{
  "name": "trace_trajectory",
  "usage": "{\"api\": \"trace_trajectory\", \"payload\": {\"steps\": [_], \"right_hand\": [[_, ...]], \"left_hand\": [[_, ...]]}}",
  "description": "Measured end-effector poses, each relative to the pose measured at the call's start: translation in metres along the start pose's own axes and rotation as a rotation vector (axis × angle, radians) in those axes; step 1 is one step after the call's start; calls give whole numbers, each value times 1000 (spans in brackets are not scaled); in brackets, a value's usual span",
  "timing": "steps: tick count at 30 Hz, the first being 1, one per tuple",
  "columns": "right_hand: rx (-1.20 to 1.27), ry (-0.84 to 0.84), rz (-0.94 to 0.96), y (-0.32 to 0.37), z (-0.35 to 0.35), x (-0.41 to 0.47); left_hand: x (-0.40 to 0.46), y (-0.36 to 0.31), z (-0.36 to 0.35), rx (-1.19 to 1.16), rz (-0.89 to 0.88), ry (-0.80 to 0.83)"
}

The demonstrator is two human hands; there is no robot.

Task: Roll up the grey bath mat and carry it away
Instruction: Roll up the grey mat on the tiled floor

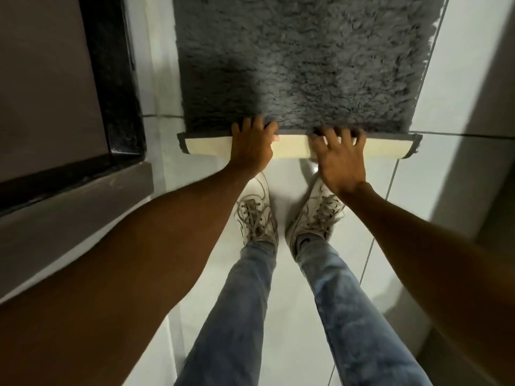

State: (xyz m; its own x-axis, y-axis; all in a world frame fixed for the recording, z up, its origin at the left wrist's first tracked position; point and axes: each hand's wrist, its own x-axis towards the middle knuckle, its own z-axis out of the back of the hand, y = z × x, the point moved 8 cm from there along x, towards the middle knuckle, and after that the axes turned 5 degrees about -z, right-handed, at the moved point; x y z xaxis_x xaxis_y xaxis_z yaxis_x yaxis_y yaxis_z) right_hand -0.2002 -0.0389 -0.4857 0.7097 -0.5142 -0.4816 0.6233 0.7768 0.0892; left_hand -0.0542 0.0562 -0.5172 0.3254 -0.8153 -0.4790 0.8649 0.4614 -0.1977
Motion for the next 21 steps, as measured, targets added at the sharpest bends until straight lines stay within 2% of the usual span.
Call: {"api": "trace_trajectory", "payload": {"steps": [4, 9, 16, 21], "right_hand": [[-52, 168, -9, -2, -34, -16], [-117, 157, -37, -21, -26, -9], [-74, 191, -6, -31, -25, 5], [9, 225, 18, -40, -17, 32]], "left_hand": [[-20, 6, -2, 115, 16, -156], [-50, 30, -7, 178, -83, -185], [-25, 50, 7, 170, -144, 65], [6, 59, 15, 120, -138, 174]]}}
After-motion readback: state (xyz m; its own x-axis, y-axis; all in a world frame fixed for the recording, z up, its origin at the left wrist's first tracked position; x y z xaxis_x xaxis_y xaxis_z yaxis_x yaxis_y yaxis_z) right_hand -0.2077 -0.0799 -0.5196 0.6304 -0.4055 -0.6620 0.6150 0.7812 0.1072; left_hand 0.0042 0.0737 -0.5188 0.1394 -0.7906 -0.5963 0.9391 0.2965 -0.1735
